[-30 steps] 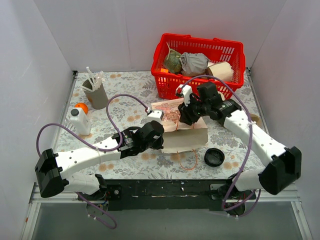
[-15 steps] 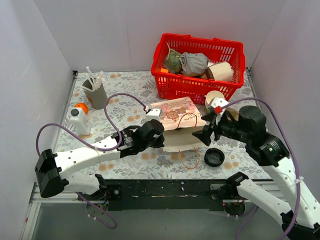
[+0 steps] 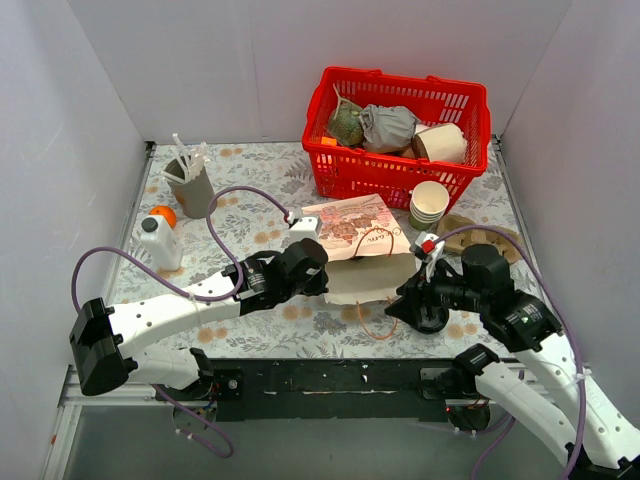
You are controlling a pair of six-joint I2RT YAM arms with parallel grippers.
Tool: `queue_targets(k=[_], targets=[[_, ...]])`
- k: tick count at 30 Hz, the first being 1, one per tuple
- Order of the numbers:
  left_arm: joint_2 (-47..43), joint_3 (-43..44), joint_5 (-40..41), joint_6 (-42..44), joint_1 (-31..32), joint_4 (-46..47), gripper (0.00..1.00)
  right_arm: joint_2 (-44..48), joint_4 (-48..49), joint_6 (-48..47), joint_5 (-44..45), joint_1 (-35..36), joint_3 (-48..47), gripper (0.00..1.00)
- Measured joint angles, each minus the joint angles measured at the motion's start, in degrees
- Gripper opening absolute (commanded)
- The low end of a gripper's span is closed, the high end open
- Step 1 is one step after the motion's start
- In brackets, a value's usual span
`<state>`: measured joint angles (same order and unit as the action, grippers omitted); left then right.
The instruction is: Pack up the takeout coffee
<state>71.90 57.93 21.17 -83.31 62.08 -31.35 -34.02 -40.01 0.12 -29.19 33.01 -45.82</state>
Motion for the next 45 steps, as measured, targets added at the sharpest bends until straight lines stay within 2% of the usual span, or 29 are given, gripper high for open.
queue_targets(k=[7,13,15,21,25,33,40,45], targets=[[0.0,0.1,0.0,-0.5,0.0,0.0,0.00,5.2,13.9,11.8,12.3,1.3,14.4,0.61],[0.0,0.8,-0.3,-0.9,0.0,0.1,0.00,8.1,24.8,15.9,20.9,5.2,17.2,0.57],[0.0,1.0,-0.4,-1.1,0.0,0.1,0.00,6.6,28.3,16.5,25.7,9.5,18.1,0.57],[0.0,1.1,-0.4,-1.7,0.0,0.0,0.00,-2.4,36.3,15.8,50.0,32.5,20.1,0.57],[0.0,1.1,-0.6,-2.0,-0.1,0.1,0.00,-9.8,45.1,14.4,64.9,39.9,22.1,0.58],[0.0,1.0,-1.1,-2.3,-0.1,0.2,0.00,-24.3,56.3,14.1,83.0,40.7,22.3,0.57],[0.0,1.0,-1.9,-2.4,-0.1,0.6,0.00,-30.8,58.8,15.0,83.1,34.0,20.0,0.59],[0.0,0.9,-2.4,-2.4,-0.1,1.3,0.00,-33.4,65.2,12.3,81.5,32.7,20.0,0.62]])
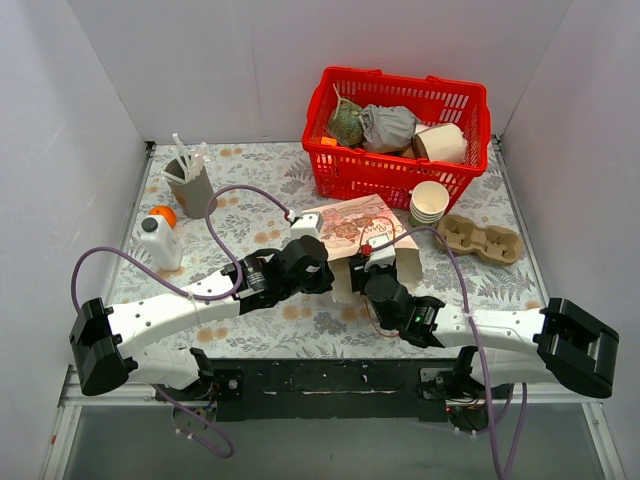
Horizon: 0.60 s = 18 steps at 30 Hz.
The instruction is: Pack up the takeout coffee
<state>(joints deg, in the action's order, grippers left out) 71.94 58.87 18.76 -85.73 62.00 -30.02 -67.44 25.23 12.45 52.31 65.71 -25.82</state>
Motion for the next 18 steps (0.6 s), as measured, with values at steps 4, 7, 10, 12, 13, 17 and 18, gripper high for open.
queue_targets(k=[4,7,10,12,13,17,18], targets=[[0.0,0.0,-0.2,0.0,0.0,0.4,0.00,-3.0,5.0,-2.2,-0.9,-1.3,0.0,0.64],[0.0,0.0,-0.2,0.0,0.0,0.6,0.00,-5.5,8.3,-4.3,-1.1,-2.5,0.0,0.65],[-0.1,-0.3,-0.2,0.0,0.0,0.8,0.00,-7.5,11.0,-5.6,-1.5,-3.9,0.0,0.66],[-0.2,-0.5,-0.2,0.0,0.0,0.7,0.00,-8.8,12.2,-6.1,-1.7,-4.7,0.0,0.65],[-0.3,-0.5,-0.2,0.0,0.0,0.8,0.00,-9.4,12.7,-6.4,-1.7,-5.0,0.0,0.65],[-0.8,-1.1,-0.1,0.1,0.0,1.3,0.00,-10.5,15.6,-7.3,-1.6,-6.1,0.2,0.64],[-0.8,-1.1,0.0,0.1,0.0,1.3,0.00,-10.8,16.7,-7.6,-1.5,-6.2,0.4,0.63]])
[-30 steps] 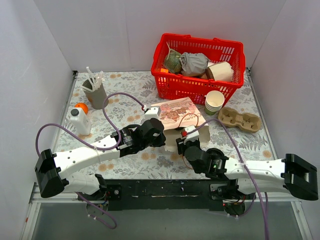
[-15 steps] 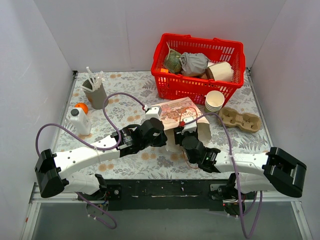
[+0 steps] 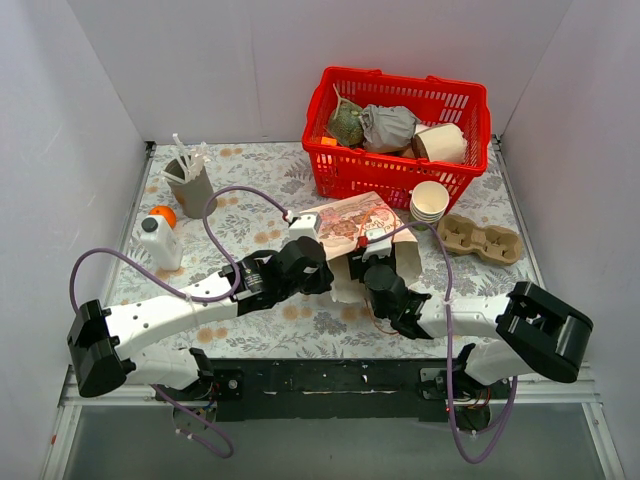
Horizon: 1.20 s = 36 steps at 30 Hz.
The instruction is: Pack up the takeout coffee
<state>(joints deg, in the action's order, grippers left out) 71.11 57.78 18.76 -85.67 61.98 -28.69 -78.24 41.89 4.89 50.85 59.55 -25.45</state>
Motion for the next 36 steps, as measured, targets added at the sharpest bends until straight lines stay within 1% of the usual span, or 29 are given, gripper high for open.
queue_targets(k=[2,7,8,10,11,12,13,14,21,28,36], targets=[[-0.2,0.0,0.2,0.0,0.0,0.0,0.00,-0.6,2.1,-0.3,0.3,-0.2,0.4,0.59],[-0.6,-0.3,0.3,-0.1,0.0,-0.1,0.00,-1.9,6.4,-0.6,1.1,-1.4,1.7,0.58],[-0.7,-0.5,0.3,-0.1,0.0,0.0,0.00,-2.1,6.8,-0.6,1.1,-1.7,1.7,0.55],[-1.0,-0.6,0.5,-0.1,0.0,0.0,0.00,-2.4,7.6,-0.6,0.9,-2.1,1.7,0.54],[-1.1,-0.7,0.5,-0.1,0.0,0.0,0.00,-2.4,7.8,-0.7,0.7,-2.2,1.7,0.50],[-1.2,-0.7,0.6,-0.1,0.0,0.0,0.00,-2.4,8.0,-0.6,0.4,-2.3,1.7,0.49],[-1.3,-0.7,0.7,-0.1,0.0,0.0,0.00,-2.4,8.2,-0.7,0.1,-2.4,1.7,0.44],[-1.3,-0.7,0.7,-0.2,0.0,0.0,0.00,-2.4,8.5,-0.6,-0.2,-2.6,1.7,0.30],[-1.3,-0.7,1.0,-0.3,0.0,0.0,0.00,-1.3,11.0,-0.4,-1.7,-3.5,3.5,0.01],[-1.3,-0.7,1.9,-0.7,0.0,-1.2,0.00,2.7,9.7,0.6,-2.4,-4.7,5.3,0.01],[-1.3,-0.7,2.4,-1.2,0.0,-1.2,0.00,9.7,2.3,4.7,-6.1,-7.3,6.8,0.01]])
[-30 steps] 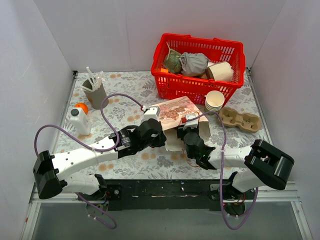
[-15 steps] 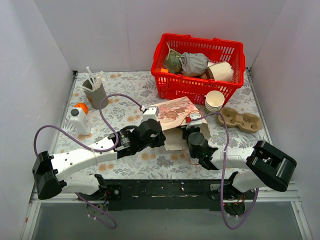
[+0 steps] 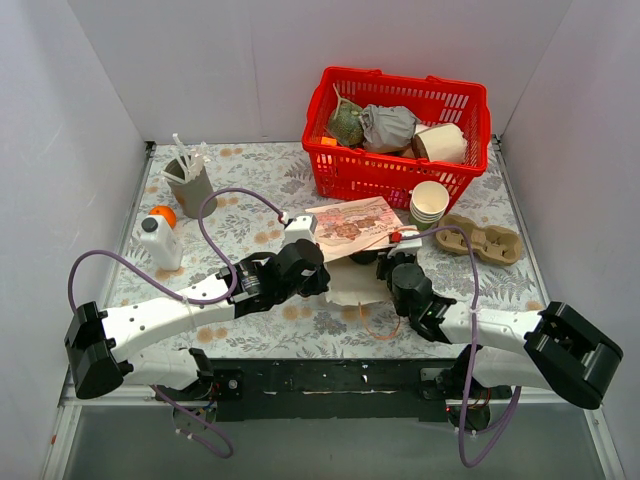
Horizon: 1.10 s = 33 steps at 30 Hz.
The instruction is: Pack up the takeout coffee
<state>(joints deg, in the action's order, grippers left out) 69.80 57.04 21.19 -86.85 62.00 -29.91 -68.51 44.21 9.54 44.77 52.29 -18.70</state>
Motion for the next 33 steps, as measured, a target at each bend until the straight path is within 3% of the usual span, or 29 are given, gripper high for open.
queue_targets(k=[3,4,7,10,21,33], targets=[[0.0,0.0,-0.1,0.0,0.0,0.3,0.00,0.5,-2.4,1.5,-0.2,-0.9,0.6,0.02],[0.0,0.0,-0.1,0.0,0.0,0.4,0.00,0.5,-3.2,2.1,-0.1,-1.2,0.7,0.15],[0.0,0.0,-0.2,0.0,0.0,0.7,0.00,0.3,-4.4,2.6,-0.8,-1.6,0.7,0.38],[0.0,0.0,-0.1,0.0,0.0,0.2,0.00,0.3,-2.2,0.7,-5.2,-2.1,1.3,0.46],[0.1,0.0,-0.2,0.0,0.0,-0.2,0.00,0.6,6.7,-7.8,-21.9,-2.4,2.8,0.55],[0.3,0.0,-0.5,0.1,0.0,-0.1,0.00,-7.3,9.2,-12.8,-15.8,-2.4,0.4,0.59]])
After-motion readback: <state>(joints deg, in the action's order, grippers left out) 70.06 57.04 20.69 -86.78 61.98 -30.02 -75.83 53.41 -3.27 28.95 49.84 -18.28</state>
